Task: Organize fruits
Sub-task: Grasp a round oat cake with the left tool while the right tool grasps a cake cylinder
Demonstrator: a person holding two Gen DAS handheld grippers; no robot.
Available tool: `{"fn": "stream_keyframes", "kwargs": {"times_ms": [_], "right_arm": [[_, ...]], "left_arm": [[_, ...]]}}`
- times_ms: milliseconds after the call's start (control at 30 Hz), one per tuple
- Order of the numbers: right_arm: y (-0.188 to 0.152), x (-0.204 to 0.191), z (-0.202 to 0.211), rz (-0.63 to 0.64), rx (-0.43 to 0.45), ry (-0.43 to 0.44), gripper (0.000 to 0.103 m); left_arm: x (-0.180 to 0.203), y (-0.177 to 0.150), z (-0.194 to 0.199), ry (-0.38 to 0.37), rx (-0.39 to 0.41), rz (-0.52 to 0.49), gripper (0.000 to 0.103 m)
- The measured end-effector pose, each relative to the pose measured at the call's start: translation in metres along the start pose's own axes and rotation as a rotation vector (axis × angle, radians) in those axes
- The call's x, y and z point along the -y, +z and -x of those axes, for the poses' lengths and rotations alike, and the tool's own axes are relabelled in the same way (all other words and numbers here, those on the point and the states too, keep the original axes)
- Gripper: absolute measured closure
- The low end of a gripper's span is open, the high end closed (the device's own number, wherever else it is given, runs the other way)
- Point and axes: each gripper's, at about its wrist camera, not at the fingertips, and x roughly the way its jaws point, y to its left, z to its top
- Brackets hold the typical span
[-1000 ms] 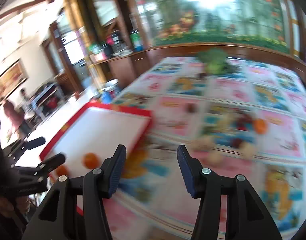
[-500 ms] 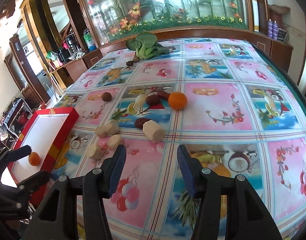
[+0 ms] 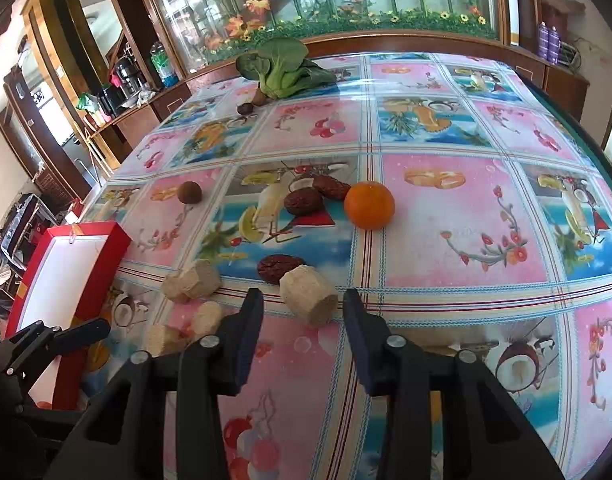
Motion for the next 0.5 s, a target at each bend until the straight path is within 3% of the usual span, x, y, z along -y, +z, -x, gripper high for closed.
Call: {"fn": "stream_keyframes", "kwargs": {"times_ms": [100, 500], "right_arm": [[-0.0015, 0.0034, -0.0047, -0.012, -0.018, 0.002, 0.074], [-0.0029, 0.0054, -0.0032, -0.019, 0.004, 0.028, 0.076]], "left_arm": [[0.0003, 0.0022, -0.0039, -0.024, -0.004, 0.012, 0.037], [0.0072, 0.0047, -0.0111, -0.074, 0.011, 0.007, 0.069]]}}
